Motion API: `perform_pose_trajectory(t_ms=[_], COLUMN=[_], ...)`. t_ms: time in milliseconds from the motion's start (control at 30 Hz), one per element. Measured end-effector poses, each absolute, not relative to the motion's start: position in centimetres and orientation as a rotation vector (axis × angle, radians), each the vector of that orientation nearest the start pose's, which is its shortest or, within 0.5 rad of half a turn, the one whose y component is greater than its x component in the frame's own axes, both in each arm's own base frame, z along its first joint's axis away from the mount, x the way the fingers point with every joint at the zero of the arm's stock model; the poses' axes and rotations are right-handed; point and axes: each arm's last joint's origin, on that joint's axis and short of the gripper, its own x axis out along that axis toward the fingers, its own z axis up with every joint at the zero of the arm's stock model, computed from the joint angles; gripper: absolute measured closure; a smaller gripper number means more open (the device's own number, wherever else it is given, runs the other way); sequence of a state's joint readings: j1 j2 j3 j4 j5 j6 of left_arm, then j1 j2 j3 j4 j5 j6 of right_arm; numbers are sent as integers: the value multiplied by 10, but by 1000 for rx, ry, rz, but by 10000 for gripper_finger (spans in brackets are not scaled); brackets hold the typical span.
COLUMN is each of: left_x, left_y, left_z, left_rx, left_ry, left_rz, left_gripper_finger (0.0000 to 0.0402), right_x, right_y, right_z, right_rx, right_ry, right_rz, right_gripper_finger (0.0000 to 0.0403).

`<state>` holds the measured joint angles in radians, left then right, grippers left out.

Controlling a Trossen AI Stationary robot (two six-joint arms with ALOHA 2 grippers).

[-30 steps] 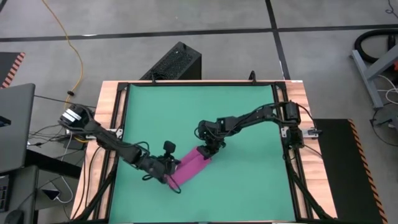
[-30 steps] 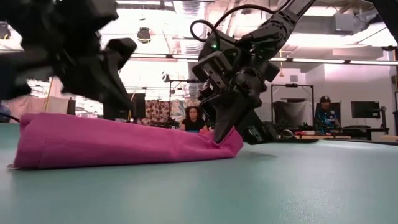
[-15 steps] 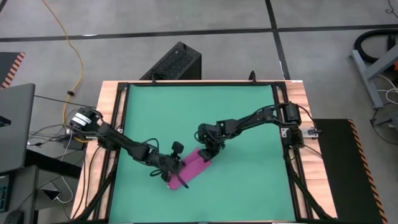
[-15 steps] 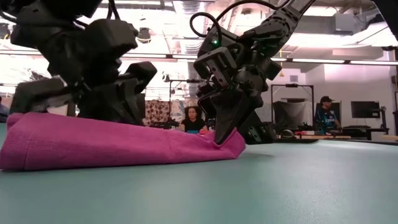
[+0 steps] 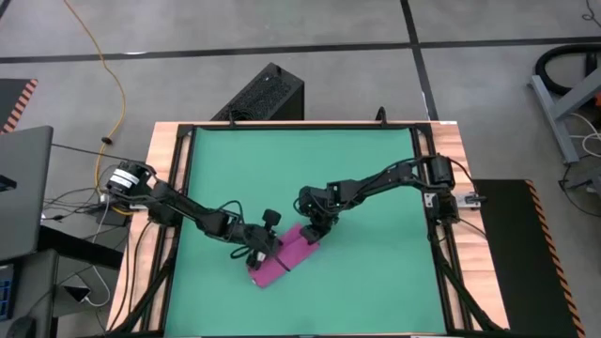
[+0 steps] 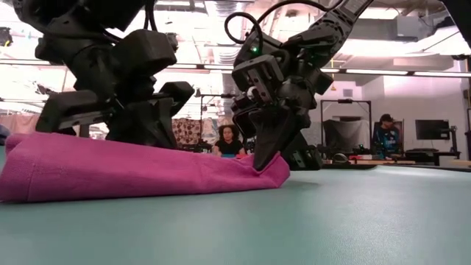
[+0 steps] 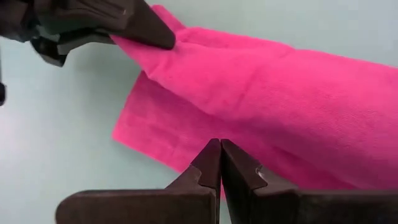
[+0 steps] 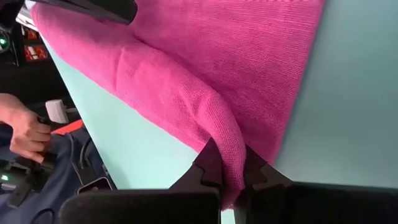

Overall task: Roll towel
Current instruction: Roll the pink towel

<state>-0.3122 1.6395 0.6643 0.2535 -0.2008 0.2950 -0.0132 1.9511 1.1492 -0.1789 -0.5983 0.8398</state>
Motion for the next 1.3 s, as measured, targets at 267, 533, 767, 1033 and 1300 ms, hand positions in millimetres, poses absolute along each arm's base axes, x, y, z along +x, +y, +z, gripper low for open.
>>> perform_pose_trajectory(t_ms=[267,533,767,1033,1300], left_x=[293,292,292,295,293], left_y=[-88,-91,-87,-85,-97], left_z=[114,110,109,112,117], left_rx=[438,449,465,497,528], left_ry=[682,696,711,708,702], left_rz=[-221,-222,-221,-152,-158], left_gripper_finger=[401,401,401,401,401], right_x=[382,380,373,374,378], right_y=[19,25,38,39,38], right_z=[138,137,134,134,136], right_rx=[1028,1015,973,931,838], right_ry=[1155,1183,1262,1232,1170], right_rz=[131,158,196,167,195], right_gripper_finger=[382,382,383,383,370])
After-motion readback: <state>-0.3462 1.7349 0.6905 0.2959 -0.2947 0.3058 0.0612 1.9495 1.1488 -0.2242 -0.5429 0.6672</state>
